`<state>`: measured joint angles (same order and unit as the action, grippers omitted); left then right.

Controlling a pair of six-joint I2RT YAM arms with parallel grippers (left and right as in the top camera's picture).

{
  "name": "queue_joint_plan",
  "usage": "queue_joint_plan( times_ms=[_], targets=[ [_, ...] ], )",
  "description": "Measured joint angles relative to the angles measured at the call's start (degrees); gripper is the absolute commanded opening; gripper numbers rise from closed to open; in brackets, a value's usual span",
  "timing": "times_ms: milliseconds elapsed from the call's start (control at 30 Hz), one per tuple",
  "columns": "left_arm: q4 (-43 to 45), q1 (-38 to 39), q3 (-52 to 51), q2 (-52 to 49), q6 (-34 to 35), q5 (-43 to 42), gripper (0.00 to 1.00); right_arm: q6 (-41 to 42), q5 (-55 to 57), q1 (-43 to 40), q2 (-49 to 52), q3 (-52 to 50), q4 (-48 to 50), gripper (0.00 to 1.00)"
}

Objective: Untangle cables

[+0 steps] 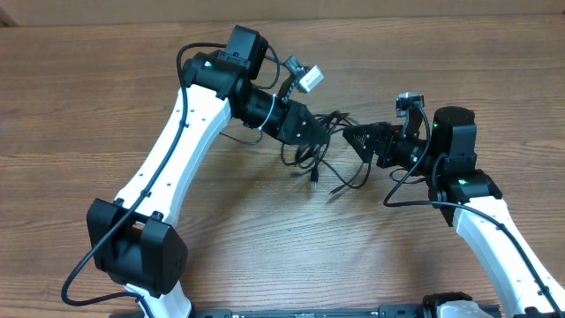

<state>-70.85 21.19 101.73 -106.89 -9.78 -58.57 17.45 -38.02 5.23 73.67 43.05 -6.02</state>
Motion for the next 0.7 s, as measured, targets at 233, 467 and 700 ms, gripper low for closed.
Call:
queue_joint_plan(
  times_ms=[233,467,700],
  targets=[
    [-5.97,-0.33,-0.02,0.0,-2.64,17.38,0.04,0.57,-0.92,0.0,0.0,0.0,0.98,0.83],
    [-9.97,-0.33,-0.02,0.0,-11.58,21.16,0.04,0.57,-3.58,0.02,0.0,0.0,-3.08,0.84],
    [-10.86,0.15,-0.02,0.0,-22.14,14.36,0.04,1.27,-10.54,0.02,0.0,0.0,-4.11,0.88]
  ],
)
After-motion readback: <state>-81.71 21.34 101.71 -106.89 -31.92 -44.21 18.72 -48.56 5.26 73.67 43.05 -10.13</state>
